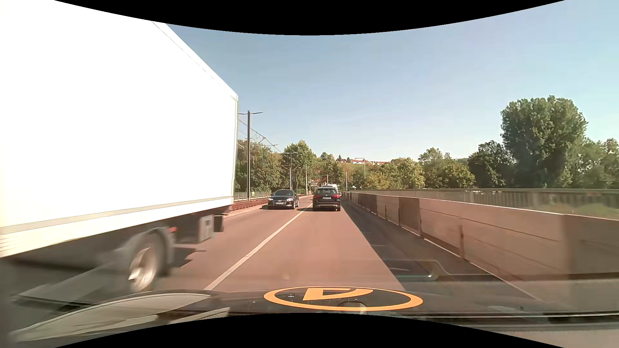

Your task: Follow the waypoints while adhering to traffic rules and regulations

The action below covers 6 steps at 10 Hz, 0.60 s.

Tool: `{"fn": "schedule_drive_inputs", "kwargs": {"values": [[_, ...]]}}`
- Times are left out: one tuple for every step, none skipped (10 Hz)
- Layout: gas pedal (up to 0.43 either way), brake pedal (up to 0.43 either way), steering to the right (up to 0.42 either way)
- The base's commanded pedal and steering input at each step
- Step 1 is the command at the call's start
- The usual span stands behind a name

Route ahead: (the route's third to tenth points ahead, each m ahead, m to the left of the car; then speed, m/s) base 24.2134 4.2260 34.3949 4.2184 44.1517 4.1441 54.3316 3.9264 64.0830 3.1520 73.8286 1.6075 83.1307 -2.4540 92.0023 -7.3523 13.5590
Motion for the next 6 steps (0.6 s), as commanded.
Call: {"fn": "schedule_drive_inputs", "kwargs": {"values": [[0.079,0.0,-0.002],[0.079,0.0,-0.002],[0.079,0.0,-0.002],[0.079,0.0,-0.002],[0.079,0.0,-0.002],[0.079,0.0,-0.002]]}}
